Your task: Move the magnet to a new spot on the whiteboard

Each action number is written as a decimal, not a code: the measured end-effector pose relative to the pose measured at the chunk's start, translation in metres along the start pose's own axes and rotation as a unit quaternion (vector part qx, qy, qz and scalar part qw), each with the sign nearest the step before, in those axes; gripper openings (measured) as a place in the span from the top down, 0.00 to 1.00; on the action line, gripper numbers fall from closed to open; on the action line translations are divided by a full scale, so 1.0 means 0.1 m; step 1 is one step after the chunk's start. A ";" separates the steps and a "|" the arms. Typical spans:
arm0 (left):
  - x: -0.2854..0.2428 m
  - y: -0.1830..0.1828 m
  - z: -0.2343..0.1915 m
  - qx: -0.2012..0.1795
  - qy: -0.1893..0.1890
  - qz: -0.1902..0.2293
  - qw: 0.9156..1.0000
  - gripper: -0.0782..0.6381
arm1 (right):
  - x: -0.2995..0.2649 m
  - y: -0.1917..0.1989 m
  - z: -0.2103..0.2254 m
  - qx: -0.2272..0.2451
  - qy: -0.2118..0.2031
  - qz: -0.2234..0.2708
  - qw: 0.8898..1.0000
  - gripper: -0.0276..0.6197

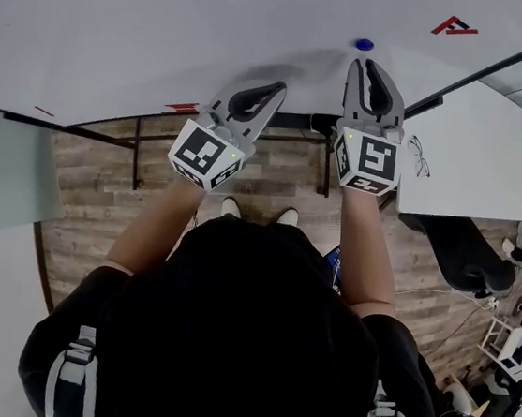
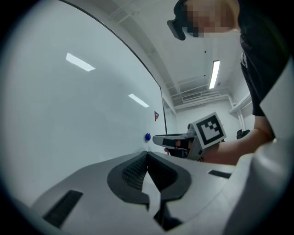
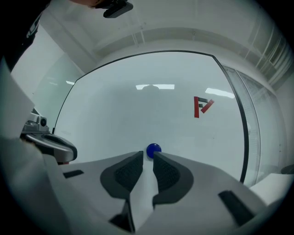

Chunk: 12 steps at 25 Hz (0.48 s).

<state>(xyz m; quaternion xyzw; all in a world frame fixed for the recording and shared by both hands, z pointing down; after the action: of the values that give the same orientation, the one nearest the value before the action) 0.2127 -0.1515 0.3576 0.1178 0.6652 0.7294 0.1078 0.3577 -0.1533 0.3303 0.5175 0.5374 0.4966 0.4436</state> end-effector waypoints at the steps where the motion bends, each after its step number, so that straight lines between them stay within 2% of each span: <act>1: -0.02 0.00 -0.01 -0.001 -0.002 -0.001 1.000 0.88 | -0.03 0.00 0.03 0.000 0.005 0.001 1.000 0.85; 6: -0.06 0.00 -0.05 -0.004 -0.008 -0.004 1.000 0.88 | -0.12 -0.03 0.12 0.001 0.021 0.011 1.000 0.78; 12: -0.08 0.04 -0.08 -0.004 -0.012 -0.008 1.000 0.88 | -0.18 -0.01 0.10 0.019 0.029 0.018 0.999 0.75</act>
<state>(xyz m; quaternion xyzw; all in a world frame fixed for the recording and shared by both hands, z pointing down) 0.2177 -0.1615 0.3608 0.1209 0.6622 0.7294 0.1220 0.3683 -0.1700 0.3271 0.5206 0.5501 0.5093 0.4086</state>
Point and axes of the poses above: the fingertips, and each gripper's own axes: x backward along the fingers, z to its right, y out of its underside, the point moved 2 cm from there along x, backward along the fingers, and after that the axes turned 4 degrees about -x, right-handed, at the moved point
